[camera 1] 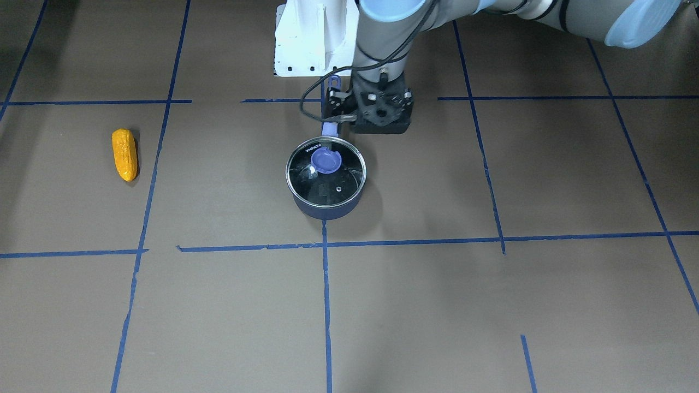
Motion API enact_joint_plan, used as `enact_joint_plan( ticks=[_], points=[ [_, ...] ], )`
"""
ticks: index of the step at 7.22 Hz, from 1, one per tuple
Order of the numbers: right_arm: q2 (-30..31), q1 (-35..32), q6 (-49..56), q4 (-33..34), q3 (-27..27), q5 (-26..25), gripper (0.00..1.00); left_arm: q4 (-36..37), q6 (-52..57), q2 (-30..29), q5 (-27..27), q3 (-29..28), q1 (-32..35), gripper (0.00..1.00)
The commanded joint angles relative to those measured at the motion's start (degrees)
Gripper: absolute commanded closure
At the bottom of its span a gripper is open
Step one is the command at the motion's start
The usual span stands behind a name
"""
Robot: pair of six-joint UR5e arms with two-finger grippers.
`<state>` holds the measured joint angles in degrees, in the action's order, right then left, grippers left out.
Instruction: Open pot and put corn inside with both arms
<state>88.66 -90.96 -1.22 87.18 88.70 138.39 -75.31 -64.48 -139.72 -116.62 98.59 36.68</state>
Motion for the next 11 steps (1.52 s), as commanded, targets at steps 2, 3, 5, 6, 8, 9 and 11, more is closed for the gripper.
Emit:
enact_joint_plan(
  ticks=[2, 3, 5, 6, 8, 9, 11],
  points=[
    [-0.06, 0.08, -0.01, 0.01, -0.02, -0.05, 0.00, -7.62, -0.56, -3.19, 1.57, -8.84, -1.17, 0.00],
    [-0.07, 0.17, 0.08, 0.01, -0.02, -0.13, 0.00, -9.48, -0.65, -3.19, 1.57, -10.34, -1.61, 0.00],
    [-0.07, 0.17, -0.01, 0.01, -0.02, -0.14, 0.00, -9.68, -0.83, -3.27, 1.48, -10.35, -1.87, 0.00],
    [-0.07, 0.17, 0.08, 0.01, -0.10, -0.14, 0.00, -9.68, -0.74, -3.01, 1.57, -10.53, -3.09, 0.00],
    [-0.07, 0.17, -0.01, 0.01, -0.02, -0.14, 0.00, -9.68, -0.65, -3.19, 1.57, -11.49, -3.37, 0.00],
    [-0.07, 0.17, -0.01, 0.01, -0.02, -0.14, 0.00, -9.68, -0.74, -3.19, 1.57, -11.58, -3.46, 0.00],
    [-0.07, 0.17, -0.01, 0.01, -0.02, -0.14, 0.00, -10.46, -0.74, -3.36, 1.66, -12.28, -3.81, 0.00]
  ],
)
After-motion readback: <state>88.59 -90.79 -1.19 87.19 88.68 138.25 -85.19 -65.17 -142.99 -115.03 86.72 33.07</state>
